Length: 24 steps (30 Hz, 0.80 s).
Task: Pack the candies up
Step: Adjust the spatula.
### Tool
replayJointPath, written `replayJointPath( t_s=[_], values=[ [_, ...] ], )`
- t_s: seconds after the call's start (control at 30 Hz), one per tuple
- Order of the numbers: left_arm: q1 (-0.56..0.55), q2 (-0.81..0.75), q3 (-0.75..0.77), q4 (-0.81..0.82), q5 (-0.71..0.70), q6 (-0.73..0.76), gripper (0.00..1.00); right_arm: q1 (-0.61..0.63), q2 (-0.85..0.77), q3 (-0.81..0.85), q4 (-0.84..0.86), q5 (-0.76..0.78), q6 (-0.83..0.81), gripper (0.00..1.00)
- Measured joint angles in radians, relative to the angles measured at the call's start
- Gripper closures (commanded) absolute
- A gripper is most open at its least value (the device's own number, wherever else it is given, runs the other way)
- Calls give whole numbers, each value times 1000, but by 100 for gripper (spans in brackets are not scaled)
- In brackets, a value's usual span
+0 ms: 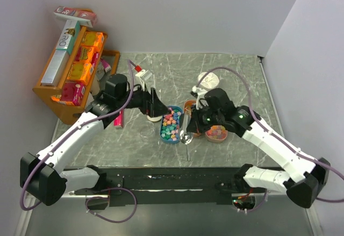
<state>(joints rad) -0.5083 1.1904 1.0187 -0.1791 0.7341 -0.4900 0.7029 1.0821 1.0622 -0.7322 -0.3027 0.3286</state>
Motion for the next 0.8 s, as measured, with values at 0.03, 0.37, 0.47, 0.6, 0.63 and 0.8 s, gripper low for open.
replayJointPath(
  t_s=[0.03, 0.37, 0.47, 0.6, 0.63, 0.8],
  values=[
    [-10, -2, -3, 0, 16, -3, 2, 16, 21, 11, -6, 1, -6, 100],
    [-152, 9, -5, -35, -8, 14, 38, 94, 162, 71, -39, 4, -43, 100],
    [-170, 32, -5, -52, -25, 24, 56, 96, 153, 71, -40, -7, -59, 100],
    [-177, 69, -3, -70, -22, 24, 80, 96, 114, 69, -49, -20, -81, 100],
    [-183, 71, 0, -64, -14, 22, 88, 96, 107, 67, -52, -19, -87, 100],
    [-193, 99, 31, -82, -23, -11, 99, 95, 76, 61, -64, -10, -118, 100]
  ],
)
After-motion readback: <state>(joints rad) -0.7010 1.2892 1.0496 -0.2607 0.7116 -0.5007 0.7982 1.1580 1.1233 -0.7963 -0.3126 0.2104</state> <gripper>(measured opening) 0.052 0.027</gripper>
